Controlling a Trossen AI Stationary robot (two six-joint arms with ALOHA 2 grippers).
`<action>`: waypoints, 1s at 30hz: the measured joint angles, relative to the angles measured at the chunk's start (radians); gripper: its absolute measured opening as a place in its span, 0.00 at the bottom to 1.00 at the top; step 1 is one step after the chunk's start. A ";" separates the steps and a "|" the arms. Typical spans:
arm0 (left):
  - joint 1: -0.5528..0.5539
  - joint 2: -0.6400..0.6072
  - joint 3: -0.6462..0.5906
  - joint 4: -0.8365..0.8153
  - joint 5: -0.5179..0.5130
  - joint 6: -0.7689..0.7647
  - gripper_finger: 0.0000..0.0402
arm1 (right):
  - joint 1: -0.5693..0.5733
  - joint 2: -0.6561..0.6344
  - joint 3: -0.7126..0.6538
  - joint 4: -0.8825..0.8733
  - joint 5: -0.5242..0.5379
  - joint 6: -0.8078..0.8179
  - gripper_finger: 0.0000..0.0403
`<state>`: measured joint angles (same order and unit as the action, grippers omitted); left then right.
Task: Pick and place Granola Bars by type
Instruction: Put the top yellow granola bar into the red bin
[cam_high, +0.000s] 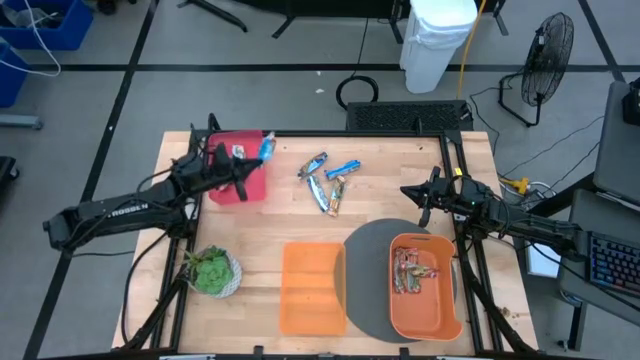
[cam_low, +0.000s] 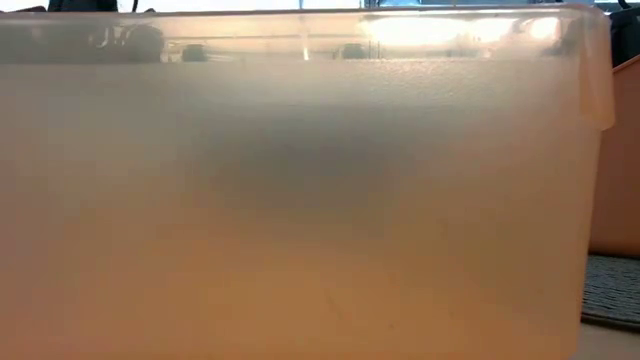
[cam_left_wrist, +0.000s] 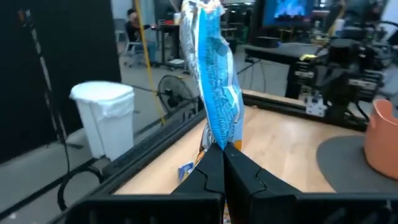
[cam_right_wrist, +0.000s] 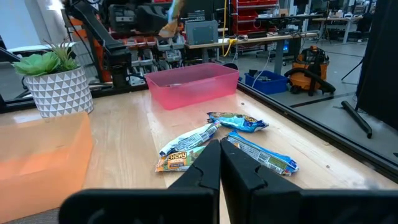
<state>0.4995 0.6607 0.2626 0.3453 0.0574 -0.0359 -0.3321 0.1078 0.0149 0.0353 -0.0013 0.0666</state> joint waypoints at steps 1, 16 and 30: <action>-0.008 -0.002 0.000 -0.005 -0.002 0.012 0.00 | 0.000 0.000 0.000 0.000 0.000 0.000 0.00; 0.032 -0.366 0.000 -0.324 -0.067 0.050 0.00 | 0.000 0.000 0.000 0.000 0.000 0.000 0.00; 0.069 -0.498 -0.145 -0.427 -0.256 -0.227 0.00 | 0.000 0.000 0.000 0.000 0.000 0.000 0.00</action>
<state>0.5682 0.1629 0.1181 -0.0817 -0.1988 -0.2629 -0.3323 0.1078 0.0151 0.0353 -0.0015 0.0667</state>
